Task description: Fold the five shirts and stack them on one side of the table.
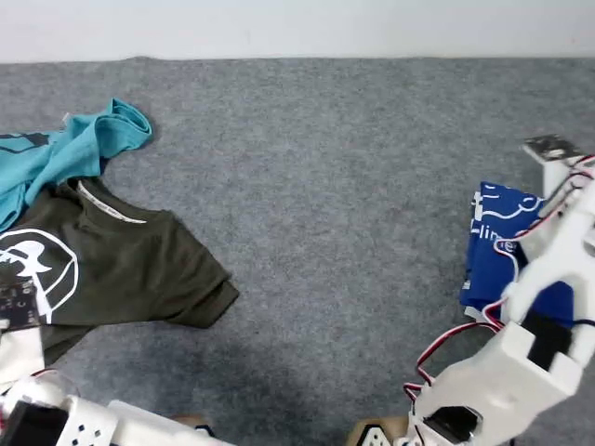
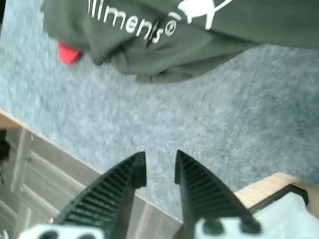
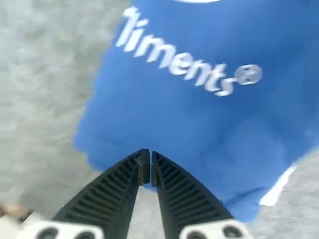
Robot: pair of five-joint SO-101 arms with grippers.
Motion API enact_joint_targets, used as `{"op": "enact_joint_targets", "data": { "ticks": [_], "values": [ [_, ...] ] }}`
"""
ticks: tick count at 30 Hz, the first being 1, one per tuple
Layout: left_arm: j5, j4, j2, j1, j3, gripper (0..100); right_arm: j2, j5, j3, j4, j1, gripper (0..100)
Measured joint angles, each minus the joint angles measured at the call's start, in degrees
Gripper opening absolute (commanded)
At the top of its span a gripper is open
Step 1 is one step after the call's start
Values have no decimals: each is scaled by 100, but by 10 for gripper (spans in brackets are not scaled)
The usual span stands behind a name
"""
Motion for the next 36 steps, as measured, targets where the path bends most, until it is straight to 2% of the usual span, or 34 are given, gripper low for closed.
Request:
{"op": "enact_joint_targets", "data": {
  "ticks": [3, 7, 14, 18, 21, 26, 30, 36],
  "values": [
    [0, 35, 0, 484, -158, 118, -132, -299, 0, 360, -176, 10],
    [0, 44, 0, 1398, -158, 184, -396, -686, 18, 387, -299, 10],
    [0, 44, 246, 2848, -88, 196, -993, -1020, 888, 387, -316, 10],
    [18, 26, 1196, 3516, -290, 195, -1433, -1029, 1363, 387, -316, 11],
    [290, 26, 2127, 4079, -809, 193, -1741, -1046, 1679, 387, -316, 11],
    [659, 9, 3437, 5389, -1486, 192, -2154, -1046, 2127, 387, -316, 11],
    [782, -378, 4343, 6347, -1530, 196, -2435, -1231, 2418, 387, -316, 11],
    [905, -1029, 5925, 6778, -1741, 215, -2813, -1336, 2716, 387, -316, 11]
  ]
}}
